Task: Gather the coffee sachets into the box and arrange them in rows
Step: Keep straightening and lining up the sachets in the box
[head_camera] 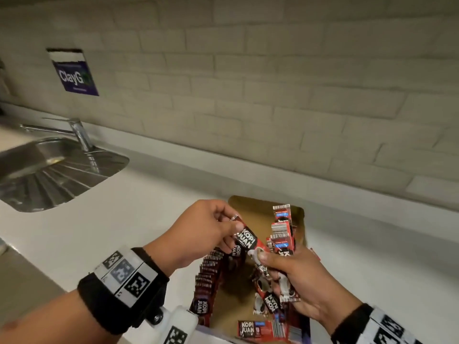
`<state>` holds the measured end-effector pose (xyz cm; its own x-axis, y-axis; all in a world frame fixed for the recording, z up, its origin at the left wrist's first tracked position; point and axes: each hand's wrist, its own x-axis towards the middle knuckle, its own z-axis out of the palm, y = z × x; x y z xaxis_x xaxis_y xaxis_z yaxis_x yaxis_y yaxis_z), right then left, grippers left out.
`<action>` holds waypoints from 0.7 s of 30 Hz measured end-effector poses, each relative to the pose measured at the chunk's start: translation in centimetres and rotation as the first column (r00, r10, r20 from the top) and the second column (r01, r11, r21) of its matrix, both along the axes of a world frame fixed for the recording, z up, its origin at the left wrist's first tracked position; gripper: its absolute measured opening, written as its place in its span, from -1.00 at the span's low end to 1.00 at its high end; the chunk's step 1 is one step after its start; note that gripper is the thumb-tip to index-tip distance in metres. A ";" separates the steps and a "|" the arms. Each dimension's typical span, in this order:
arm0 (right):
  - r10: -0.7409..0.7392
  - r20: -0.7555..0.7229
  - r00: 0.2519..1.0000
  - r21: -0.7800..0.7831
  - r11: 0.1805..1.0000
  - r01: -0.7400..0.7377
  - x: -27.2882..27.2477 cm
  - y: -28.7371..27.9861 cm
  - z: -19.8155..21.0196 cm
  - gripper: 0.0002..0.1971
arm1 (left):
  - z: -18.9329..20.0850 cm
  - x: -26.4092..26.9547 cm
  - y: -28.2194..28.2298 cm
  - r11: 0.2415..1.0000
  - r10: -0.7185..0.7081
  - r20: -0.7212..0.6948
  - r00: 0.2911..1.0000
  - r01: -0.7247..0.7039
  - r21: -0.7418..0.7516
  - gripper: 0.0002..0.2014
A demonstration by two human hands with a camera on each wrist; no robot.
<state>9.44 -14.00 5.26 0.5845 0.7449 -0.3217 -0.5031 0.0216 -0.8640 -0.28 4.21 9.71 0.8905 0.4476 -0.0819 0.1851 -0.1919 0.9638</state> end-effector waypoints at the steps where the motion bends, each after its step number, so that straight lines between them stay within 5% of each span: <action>1: -0.003 0.018 1.000 -0.013 1.000 0.003 0.1 0.0 -0.1 -0.83 | 0.1 -0.2 0.0 0.999 -0.015 0.012 1.000 0.016 -0.040 -0.93; 5: -0.032 0.082 0.996 -0.065 0.997 0.037 0.7 -0.3 -0.5 -0.79 | 0.0 -0.5 0.1 0.985 -0.021 0.035 0.999 0.027 -0.168 -0.86; 14: -0.088 0.113 0.990 -0.055 0.994 0.094 0.0 -0.5 -1.0 -0.73 | -0.6 0.7 1.5 0.993 -0.098 -0.027 0.995 0.096 -0.076 -0.94; 21: -0.144 0.207 0.968 -0.089 0.982 0.165 0.4 0.1 -1.5 -0.70 | -0.9 1.6 2.9 0.935 -0.139 -0.135 0.981 0.175 0.310 -0.92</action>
<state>9.84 -13.94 3.74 0.7499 0.6087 -0.2590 -0.3187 -0.0107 -0.9478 1.28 7.12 8.81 0.9450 0.3217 -0.0587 0.2283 -0.5205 0.8228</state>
